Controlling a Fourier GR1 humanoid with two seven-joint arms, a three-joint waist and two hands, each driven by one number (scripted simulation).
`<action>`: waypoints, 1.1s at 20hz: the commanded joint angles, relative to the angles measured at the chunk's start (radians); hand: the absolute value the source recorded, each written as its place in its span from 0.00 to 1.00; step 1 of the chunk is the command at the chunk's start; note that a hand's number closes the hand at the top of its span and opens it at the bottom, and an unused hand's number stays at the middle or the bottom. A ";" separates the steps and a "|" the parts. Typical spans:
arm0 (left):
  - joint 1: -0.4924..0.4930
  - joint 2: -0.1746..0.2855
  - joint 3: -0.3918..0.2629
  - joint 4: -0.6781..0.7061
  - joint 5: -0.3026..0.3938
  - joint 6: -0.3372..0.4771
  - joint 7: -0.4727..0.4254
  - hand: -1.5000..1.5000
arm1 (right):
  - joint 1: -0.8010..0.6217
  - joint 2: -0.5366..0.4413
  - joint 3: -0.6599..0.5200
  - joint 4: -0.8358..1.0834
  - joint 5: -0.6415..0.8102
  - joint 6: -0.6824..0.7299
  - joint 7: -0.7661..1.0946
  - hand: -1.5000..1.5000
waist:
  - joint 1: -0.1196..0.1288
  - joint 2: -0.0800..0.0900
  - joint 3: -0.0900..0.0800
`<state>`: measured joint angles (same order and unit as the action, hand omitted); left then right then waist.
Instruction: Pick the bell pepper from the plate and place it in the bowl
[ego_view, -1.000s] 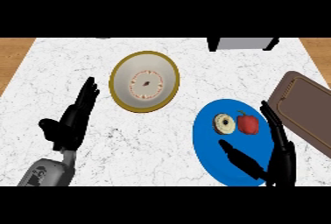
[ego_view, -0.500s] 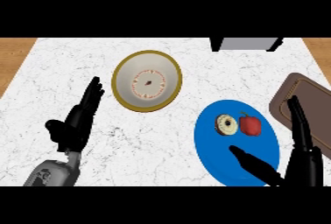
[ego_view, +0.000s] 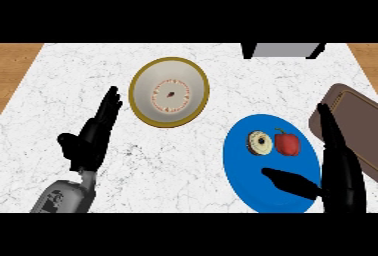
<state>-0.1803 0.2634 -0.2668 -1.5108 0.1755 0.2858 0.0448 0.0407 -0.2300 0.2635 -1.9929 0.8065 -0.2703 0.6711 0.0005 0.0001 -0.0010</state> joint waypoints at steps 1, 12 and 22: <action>-0.013 0.013 0.064 0.038 0.026 -0.054 -0.024 0.50 | -0.011 -0.048 -0.102 0.027 -0.112 0.102 0.010 0.00 | -0.003 0.001 0.001; 0.061 -0.101 0.037 -0.023 -0.098 -0.043 0.006 0.50 | 0.038 0.040 -0.105 0.064 -0.144 0.073 -0.155 0.00 | -0.002 -0.001 0.001; 0.023 -0.133 0.090 0.020 -0.146 -0.097 0.012 0.50 | 0.080 0.130 -0.093 0.106 -0.177 0.020 -0.289 0.00 | -0.003 0.000 0.001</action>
<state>-0.1603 0.1762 -0.1577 -1.5334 0.0711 0.1806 0.0838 0.1318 -0.1426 0.1613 -1.9168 0.6277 -0.2247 0.4107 -0.0022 -0.0005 0.0001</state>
